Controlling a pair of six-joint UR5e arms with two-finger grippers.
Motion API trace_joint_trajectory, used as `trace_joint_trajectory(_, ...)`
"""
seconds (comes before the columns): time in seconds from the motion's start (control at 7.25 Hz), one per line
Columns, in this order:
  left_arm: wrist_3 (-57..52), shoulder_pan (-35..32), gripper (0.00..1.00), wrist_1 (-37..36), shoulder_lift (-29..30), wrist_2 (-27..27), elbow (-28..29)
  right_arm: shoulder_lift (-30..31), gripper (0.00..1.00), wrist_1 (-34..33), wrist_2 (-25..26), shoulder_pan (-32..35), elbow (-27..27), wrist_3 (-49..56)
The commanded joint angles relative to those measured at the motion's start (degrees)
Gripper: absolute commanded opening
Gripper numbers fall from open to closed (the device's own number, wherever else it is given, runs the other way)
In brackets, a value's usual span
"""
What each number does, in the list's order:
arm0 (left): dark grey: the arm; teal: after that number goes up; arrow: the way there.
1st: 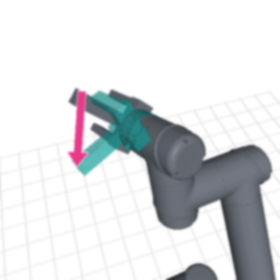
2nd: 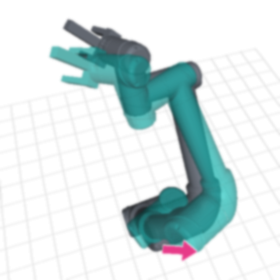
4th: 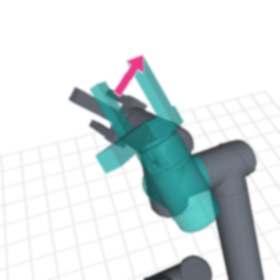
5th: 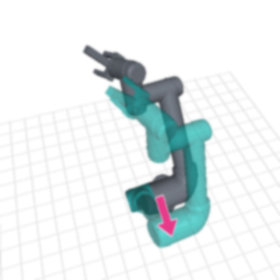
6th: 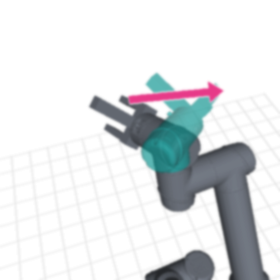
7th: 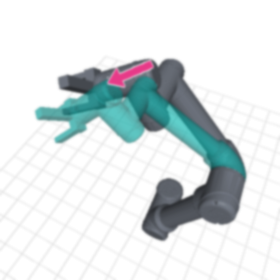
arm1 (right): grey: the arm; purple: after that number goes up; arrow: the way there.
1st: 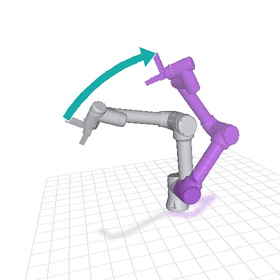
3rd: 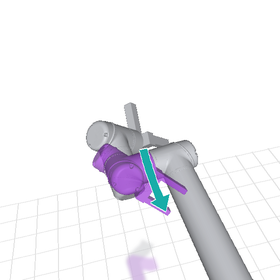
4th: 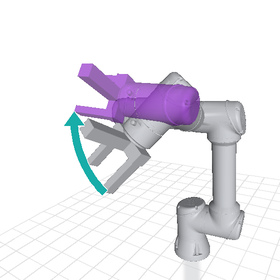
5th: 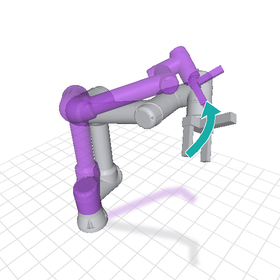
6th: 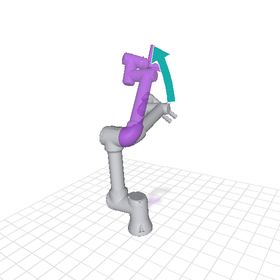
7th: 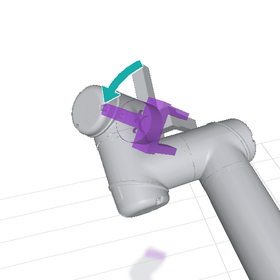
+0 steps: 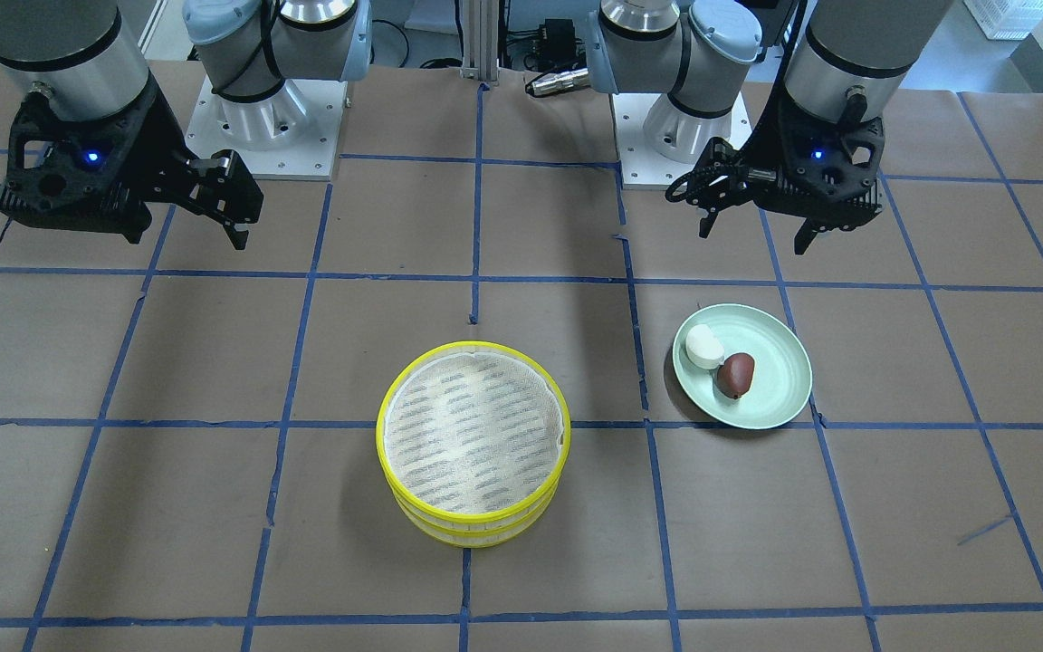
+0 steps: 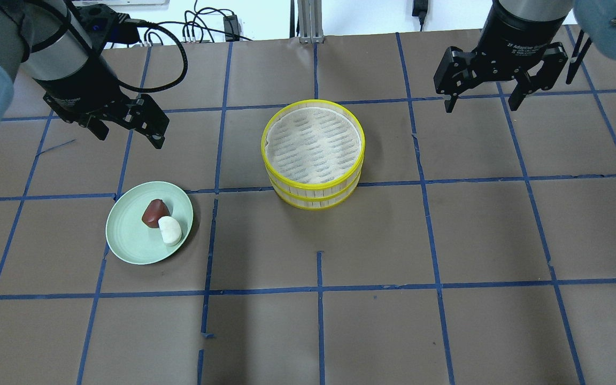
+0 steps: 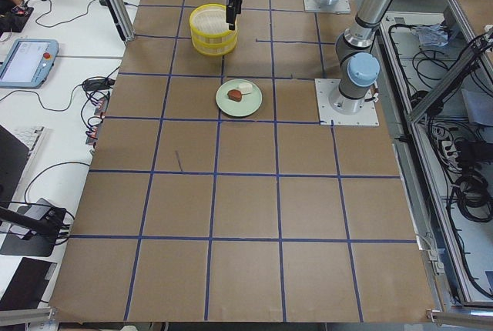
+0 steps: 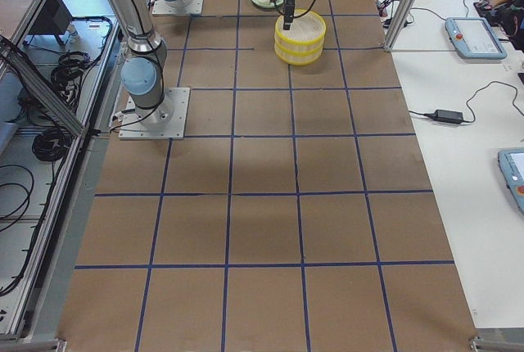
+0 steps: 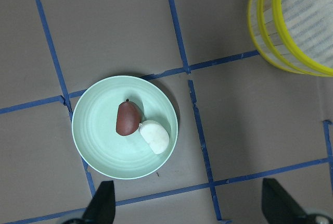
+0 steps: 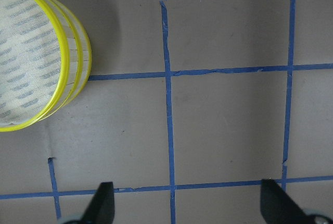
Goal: Place buns in different layers of steamer
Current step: 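Reach left gripper to the white bun while right gripper grasps top steamer tier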
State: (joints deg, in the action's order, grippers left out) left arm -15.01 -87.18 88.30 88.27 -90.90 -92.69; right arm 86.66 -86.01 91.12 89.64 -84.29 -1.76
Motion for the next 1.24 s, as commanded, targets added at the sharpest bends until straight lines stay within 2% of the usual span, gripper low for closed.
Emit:
trace_joint_trajectory(0.0, -1.1, 0.7, 1.0, -0.1, -0.1, -0.2, -0.9, 0.0, 1.0, -0.2, 0.2, 0.0, -0.1, -0.1)
trace_joint_trajectory(0.28, -3.2, 2.4, 1.0, 0.4, 1.3, -1.1, -2.6, -0.5, 1.0, -0.3, -0.7, 0.1, -0.4, -1.0)
trace_joint_trajectory(0.41, -3.3, 2.7, 1.0, -1.5, 3.6, -3.0, -7.6, -1.7, 1.0, -2.6, -0.3, 0.1, 0.0, -1.2)
trace_joint_trajectory(0.55, -3.2, 2.8, 1.0, -9.8, 6.3, -4.4, -13.2, -5.1, 1.0, -5.5, -0.5, 0.5, 0.3, -3.3)
trace_joint_trajectory(0.69, -3.1, 2.8, 1.0, -15.7, 8.2, -4.5, -17.1, -9.9, 1.0, -11.0, -0.5, 3.4, 0.3, -9.1)
trace_joint_trajectory(0.83, -3.3, 2.8, 1.0, -18.5, 11.3, -4.6, -18.7, -13.8, 1.0, -15.9, 0.2, 8.7, 0.5, -11.6)
trace_joint_trajectory(1.1, -2.8, 2.9, 1.0, -18.7, 15.3, -5.2, -18.9, -18.8, 1.0, -19.5, -0.2, 9.1, -0.3, -13.2)
